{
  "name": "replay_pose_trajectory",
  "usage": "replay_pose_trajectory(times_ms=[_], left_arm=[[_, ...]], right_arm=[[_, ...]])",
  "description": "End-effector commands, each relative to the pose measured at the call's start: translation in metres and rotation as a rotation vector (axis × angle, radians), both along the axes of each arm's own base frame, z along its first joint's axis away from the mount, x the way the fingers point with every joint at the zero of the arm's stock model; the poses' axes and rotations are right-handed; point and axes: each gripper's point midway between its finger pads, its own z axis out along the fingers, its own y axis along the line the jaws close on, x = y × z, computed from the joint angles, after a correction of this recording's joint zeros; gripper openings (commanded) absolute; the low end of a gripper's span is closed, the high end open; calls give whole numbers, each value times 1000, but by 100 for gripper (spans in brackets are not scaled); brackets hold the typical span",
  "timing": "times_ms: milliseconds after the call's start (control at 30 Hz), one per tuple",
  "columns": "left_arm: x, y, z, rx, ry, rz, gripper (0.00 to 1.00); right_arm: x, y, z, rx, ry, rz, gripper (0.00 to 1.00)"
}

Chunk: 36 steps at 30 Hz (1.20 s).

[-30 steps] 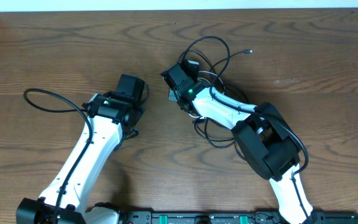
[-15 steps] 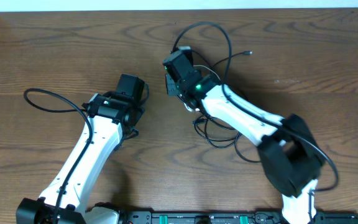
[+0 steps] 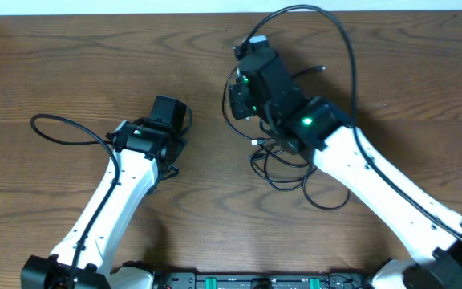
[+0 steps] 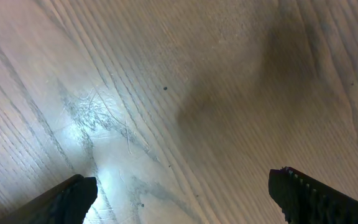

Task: Untangle cables
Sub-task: 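Lift the cables upward with the right gripper to loosen loops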

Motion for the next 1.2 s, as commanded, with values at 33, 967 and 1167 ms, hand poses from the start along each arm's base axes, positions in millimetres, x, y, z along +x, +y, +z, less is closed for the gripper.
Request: replay_pose_trajectory(times_ms=[33,967,1167], left_arm=[[1,5,2,24,-3,9,96],[1,5,2,24,-3,10,96],[1,5,2,24,-3,9,96]], right_arm=[[-9,-14,13,-16,-11,1,1],[60,-46,-211,-93,407,-299,1],[75,-51,-240,-68,391,-418,8]])
